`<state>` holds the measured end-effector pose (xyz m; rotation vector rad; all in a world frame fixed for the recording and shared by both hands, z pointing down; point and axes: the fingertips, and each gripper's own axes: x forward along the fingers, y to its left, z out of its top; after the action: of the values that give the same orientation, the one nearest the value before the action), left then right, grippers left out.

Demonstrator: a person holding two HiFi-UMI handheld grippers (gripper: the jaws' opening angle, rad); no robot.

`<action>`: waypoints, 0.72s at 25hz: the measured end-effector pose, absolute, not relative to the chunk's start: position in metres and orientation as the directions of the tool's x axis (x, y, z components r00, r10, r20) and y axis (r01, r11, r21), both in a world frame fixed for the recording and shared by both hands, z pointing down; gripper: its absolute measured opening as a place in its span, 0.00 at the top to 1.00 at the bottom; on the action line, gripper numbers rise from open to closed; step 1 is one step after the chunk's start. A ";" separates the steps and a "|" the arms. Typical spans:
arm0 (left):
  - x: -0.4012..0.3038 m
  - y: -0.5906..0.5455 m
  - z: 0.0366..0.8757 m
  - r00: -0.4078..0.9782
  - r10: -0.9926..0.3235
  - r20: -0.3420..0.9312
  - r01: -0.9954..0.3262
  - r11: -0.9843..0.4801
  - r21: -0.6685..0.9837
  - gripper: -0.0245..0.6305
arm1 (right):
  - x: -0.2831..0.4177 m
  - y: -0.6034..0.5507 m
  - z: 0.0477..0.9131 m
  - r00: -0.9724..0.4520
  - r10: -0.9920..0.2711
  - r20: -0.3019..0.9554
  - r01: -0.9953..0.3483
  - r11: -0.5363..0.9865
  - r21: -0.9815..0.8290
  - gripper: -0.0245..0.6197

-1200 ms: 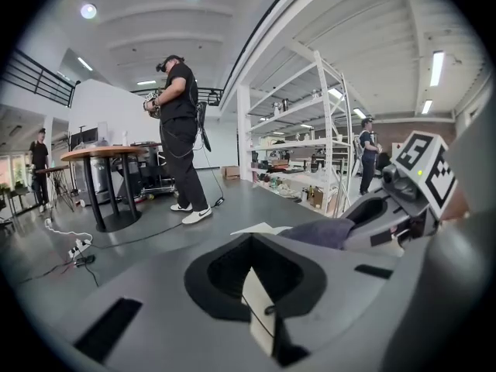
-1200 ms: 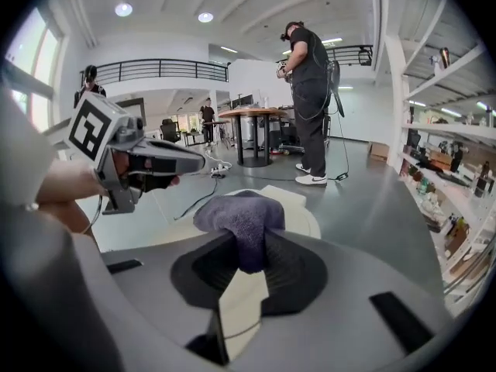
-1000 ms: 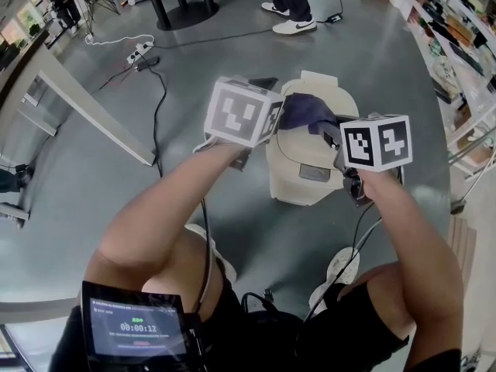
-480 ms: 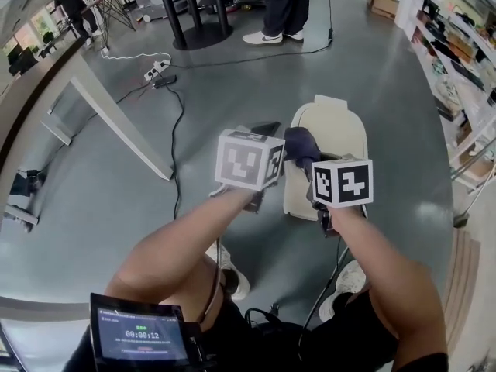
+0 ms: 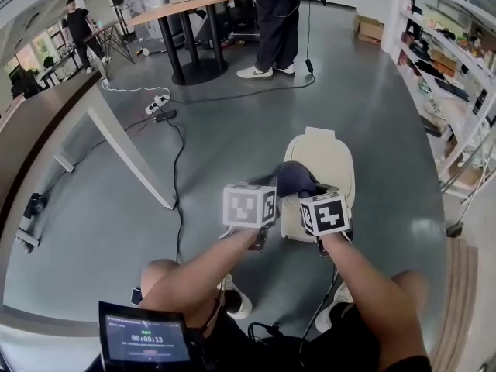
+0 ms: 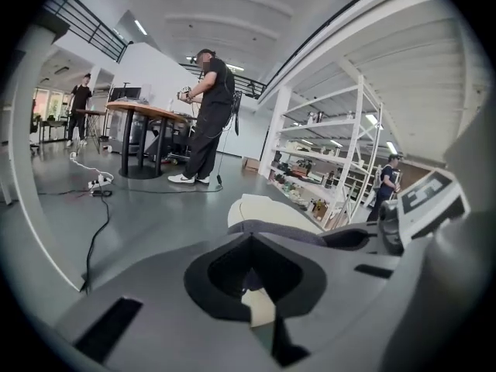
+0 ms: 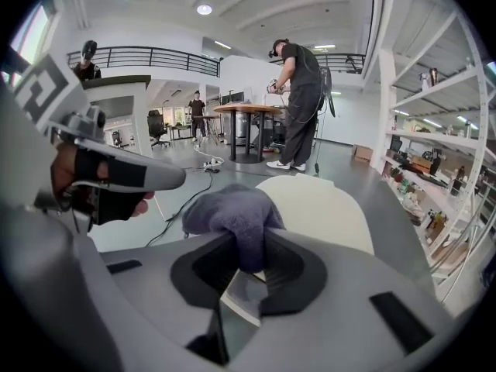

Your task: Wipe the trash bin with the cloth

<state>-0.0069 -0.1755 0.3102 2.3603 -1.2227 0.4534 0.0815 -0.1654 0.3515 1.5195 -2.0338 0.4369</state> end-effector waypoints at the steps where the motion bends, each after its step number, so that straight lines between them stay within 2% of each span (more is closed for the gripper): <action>1: -0.008 -0.173 0.312 0.557 -0.682 0.474 -0.827 -0.509 0.239 0.97 | 0.089 -0.165 0.353 -0.194 -0.768 0.610 -0.954 0.292 0.063 0.86; 10: 0.007 -0.162 0.273 0.570 -0.715 0.405 -0.816 -0.549 0.179 0.97 | 0.129 -0.153 0.355 -0.146 -0.784 0.604 -0.977 0.210 0.036 0.86; 18: 0.042 -0.144 0.270 0.629 -0.654 0.420 -0.771 -0.595 0.227 0.97 | 0.167 -0.138 0.354 -0.086 -0.791 0.606 -0.993 0.121 0.017 0.86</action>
<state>0.0425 -0.1436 0.2703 2.4662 -1.1327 0.4140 0.1672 -0.1376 0.3538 1.7208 -1.9312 0.5627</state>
